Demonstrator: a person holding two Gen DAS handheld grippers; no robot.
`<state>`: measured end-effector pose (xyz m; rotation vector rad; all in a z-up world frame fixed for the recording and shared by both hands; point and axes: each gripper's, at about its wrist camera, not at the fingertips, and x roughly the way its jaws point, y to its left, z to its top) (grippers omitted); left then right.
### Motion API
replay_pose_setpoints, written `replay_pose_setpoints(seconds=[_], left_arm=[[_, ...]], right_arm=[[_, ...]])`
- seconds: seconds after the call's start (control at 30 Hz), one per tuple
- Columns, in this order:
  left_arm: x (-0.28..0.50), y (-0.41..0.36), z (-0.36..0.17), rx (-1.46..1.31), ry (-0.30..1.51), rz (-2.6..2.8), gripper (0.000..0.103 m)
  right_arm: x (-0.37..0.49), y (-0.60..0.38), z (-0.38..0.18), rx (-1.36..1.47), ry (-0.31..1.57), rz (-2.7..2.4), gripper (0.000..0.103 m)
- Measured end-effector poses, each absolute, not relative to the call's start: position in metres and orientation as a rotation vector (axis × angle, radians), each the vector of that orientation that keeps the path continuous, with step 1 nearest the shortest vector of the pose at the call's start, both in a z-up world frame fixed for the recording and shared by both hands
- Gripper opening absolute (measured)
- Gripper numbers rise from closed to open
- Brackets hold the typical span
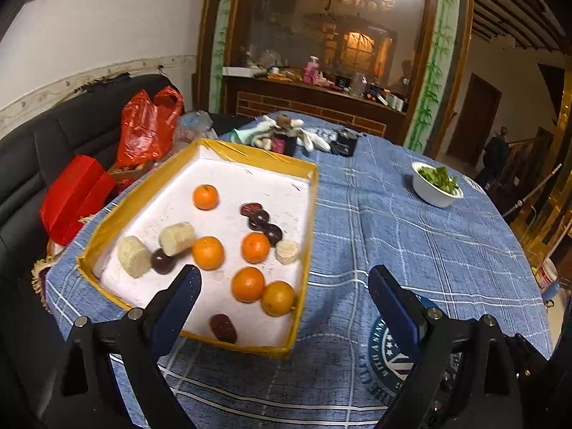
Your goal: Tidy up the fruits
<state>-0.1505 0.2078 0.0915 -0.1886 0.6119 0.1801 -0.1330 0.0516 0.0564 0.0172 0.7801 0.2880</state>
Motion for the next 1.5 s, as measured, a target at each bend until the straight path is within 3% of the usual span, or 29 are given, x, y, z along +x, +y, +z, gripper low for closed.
replay_pose_setpoints(seconds=[0.1,0.2,0.27,0.5,1.17,1.5], left_arm=[[-0.166,0.208,0.104,-0.152,0.510,0.265,0.094],[-0.180,0.212,0.120,-0.120,0.411,0.351,0.103],[-0.185,0.218,0.126,-0.110,0.374,0.369,0.103],[-0.164,0.257,0.110,-0.248,0.525,0.301,0.103],[-0.152,0.283,0.085,-0.269,0.589,0.335,0.103],[-0.141,0.280,0.100,-0.261,0.613,0.311,0.103]], right_arm=[[-0.138,0.058,0.060,0.003,0.758,0.300,0.087],[-0.144,0.064,0.068,-0.013,0.723,0.318,0.087],[-0.145,0.071,0.073,-0.027,0.708,0.338,0.090],[-0.140,0.100,0.078,-0.075,0.724,0.437,0.091],[-0.139,0.132,0.058,-0.125,0.777,0.474,0.092],[-0.131,0.108,0.065,-0.041,0.772,0.477,0.092]])
